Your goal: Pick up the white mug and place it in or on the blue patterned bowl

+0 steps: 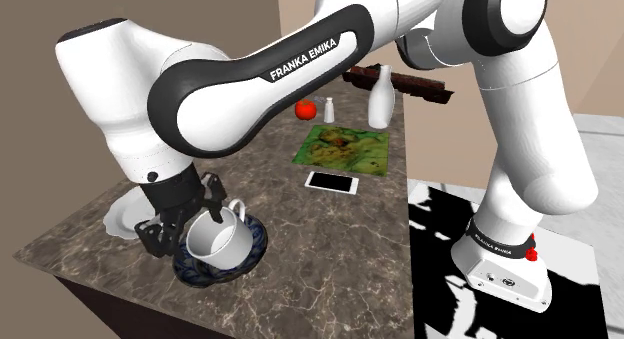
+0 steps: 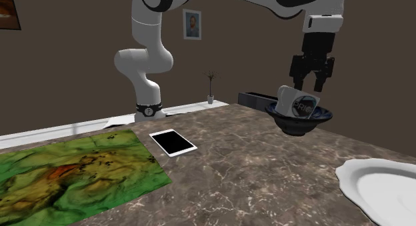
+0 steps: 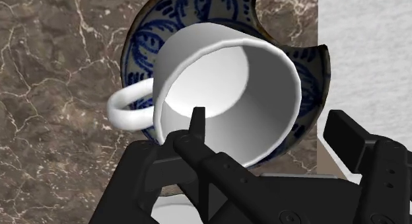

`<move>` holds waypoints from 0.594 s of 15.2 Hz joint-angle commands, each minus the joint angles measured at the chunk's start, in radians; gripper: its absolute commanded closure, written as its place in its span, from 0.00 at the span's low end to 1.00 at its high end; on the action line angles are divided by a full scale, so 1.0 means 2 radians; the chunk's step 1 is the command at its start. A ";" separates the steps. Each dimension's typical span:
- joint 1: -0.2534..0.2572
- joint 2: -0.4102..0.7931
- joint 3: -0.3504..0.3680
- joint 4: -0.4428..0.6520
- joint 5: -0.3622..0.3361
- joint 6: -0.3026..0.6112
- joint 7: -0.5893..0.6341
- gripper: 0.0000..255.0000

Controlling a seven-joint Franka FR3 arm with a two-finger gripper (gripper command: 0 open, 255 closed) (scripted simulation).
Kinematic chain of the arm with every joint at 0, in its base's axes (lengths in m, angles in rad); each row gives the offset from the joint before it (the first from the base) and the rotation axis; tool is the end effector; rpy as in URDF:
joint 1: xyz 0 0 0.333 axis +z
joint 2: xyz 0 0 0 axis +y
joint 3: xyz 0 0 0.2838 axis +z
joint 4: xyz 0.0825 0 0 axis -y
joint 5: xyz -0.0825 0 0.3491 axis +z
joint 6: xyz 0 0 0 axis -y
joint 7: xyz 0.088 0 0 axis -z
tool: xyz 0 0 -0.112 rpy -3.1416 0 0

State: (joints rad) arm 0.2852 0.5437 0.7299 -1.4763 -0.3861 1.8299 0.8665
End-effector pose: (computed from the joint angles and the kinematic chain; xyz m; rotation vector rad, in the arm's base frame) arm 0.4190 0.4751 0.3954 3.0784 0.2991 -0.0240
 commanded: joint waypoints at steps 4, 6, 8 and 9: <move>0.005 -0.004 0.003 0.029 0.005 -0.031 -0.005 0.00; 0.011 -0.006 0.004 0.058 0.007 -0.060 -0.008 0.00; 0.011 -0.006 0.004 0.058 0.007 -0.060 -0.008 0.00; 0.011 -0.006 0.004 0.058 0.007 -0.060 -0.008 0.00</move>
State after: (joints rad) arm 0.3066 0.5327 0.7388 -1.3628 -0.3719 1.7134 0.8510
